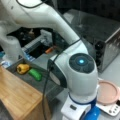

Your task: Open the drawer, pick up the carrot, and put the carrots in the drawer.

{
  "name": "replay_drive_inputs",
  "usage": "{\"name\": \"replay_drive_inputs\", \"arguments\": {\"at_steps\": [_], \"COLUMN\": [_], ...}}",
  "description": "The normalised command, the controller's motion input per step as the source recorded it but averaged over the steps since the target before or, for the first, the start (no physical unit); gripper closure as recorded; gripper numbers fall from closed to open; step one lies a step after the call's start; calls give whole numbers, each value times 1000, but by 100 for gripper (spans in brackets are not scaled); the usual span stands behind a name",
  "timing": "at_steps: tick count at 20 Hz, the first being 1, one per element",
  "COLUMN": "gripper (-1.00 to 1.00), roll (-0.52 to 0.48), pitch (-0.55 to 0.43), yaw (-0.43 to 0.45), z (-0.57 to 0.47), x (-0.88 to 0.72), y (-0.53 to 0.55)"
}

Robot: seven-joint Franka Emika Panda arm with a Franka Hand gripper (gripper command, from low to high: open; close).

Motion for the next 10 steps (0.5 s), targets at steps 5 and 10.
{"name": "replay_drive_inputs", "arguments": {"at_steps": [5,10], "gripper": [100,100], "roll": [106,111], "pitch": [126,88], "yaw": [-143,-170], "z": [244,186], "x": [38,-22], "y": [159,155]}}
